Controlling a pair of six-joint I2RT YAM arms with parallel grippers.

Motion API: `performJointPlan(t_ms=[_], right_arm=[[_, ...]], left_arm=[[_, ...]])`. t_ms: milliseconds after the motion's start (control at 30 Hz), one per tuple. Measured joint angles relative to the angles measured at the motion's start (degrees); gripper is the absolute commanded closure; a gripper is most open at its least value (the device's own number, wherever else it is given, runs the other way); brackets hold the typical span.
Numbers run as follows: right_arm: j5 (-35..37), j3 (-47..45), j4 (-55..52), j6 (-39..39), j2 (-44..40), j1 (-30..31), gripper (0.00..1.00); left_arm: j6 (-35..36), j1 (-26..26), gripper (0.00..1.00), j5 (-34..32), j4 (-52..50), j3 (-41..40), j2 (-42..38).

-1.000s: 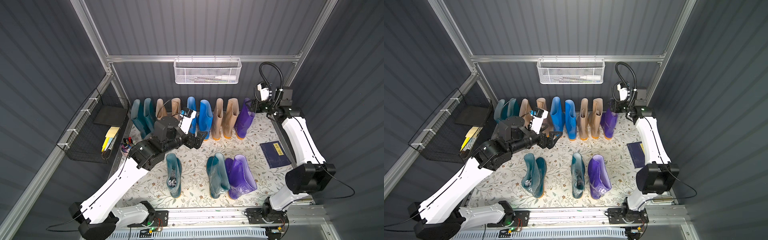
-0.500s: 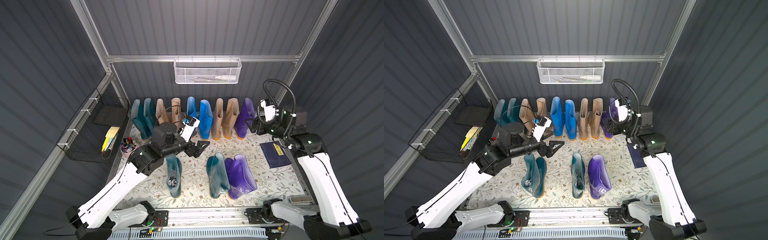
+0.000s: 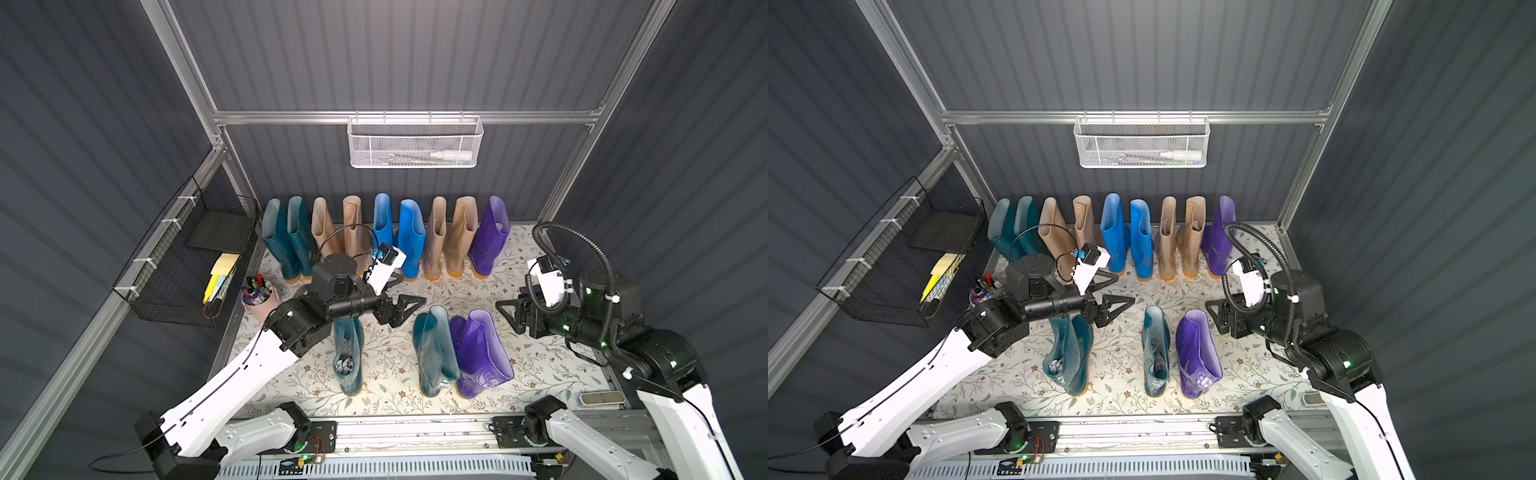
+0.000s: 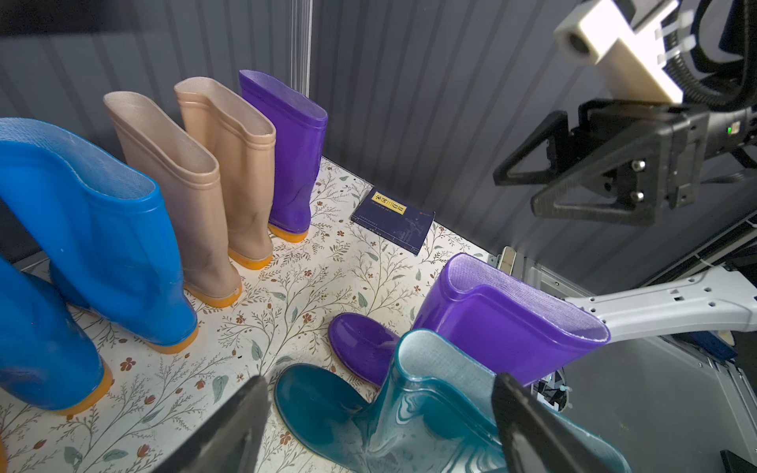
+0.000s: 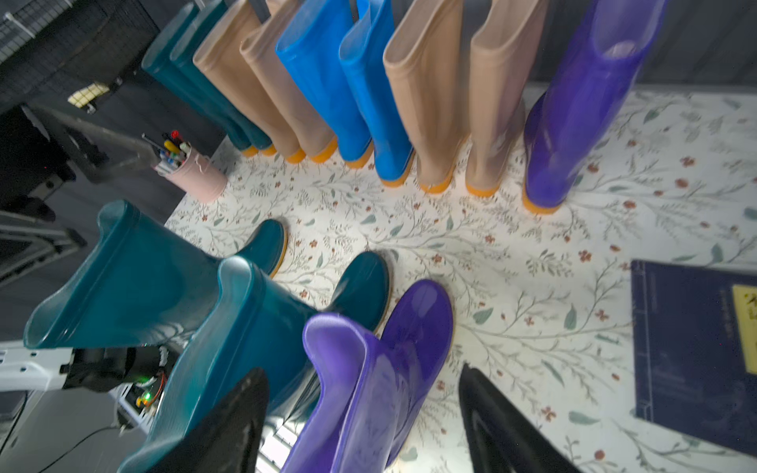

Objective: Match and arrange rain boots in pairs
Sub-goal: Pick up the rain boot at the center of the board.

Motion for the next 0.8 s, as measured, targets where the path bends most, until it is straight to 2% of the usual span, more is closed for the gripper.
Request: performJointPlan(t_ms=[300, 533, 800], right_arm=[[0.44, -5.75, -3.37, 6.75, -1.2, 7.37, 0.24], [3.28, -9.22, -2.8, 10.14, 0.02, 16.72, 0.24], [8.31, -10.97, -2.36, 12.52, 4.42, 20.81, 0.27]], left_arm=[[-0.46, 0.0, 0.13, 0.0, 1.46, -1.01, -0.24], [-0.66, 0.0, 0.13, -0.04, 1.49, -1.29, -0.24], [-0.87, 0.0, 0.13, -0.04, 1.42, -1.29, -0.22]])
